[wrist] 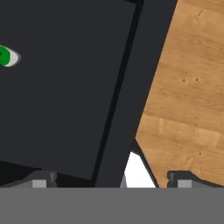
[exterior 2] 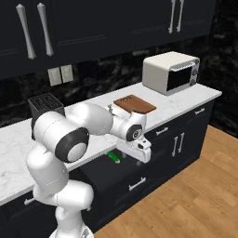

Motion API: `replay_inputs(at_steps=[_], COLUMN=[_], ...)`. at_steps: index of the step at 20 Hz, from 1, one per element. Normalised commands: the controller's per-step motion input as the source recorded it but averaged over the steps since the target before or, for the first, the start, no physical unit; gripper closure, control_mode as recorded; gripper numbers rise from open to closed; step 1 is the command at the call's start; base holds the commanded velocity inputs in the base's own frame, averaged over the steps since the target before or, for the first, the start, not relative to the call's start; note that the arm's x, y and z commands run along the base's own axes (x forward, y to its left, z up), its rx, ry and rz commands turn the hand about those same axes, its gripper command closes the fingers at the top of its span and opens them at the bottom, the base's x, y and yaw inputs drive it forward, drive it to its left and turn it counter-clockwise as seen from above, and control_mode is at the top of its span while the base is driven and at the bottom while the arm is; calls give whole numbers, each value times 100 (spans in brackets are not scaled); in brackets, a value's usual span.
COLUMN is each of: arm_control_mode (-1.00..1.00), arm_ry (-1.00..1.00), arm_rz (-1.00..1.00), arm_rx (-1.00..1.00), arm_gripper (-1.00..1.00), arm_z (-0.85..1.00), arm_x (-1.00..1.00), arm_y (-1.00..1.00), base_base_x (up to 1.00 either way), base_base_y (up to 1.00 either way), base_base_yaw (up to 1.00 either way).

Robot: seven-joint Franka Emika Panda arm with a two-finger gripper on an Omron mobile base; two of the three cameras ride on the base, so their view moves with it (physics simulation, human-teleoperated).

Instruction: Pick up the knife from the drawer and place it on the cutting board. Then place the meat from the plate to the cutting board.

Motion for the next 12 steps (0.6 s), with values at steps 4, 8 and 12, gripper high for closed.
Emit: replay_inputs(at_steps=[4, 8, 12], arm_control_mode=[-100, -100, -100], arm_ry=[0, 0, 0], arm_rz=[0, 0, 0], arm_rx=[0, 0, 0], arm_gripper=[-100, -100, -100], arm_z=[-33, -37, -33], arm_x=[28, 21, 2], arm_y=[-9, -2, -13], base_base_x=[0, 0, 0], base_base_y=[0, 0, 0], base_base_yaw=[0, 0, 0])
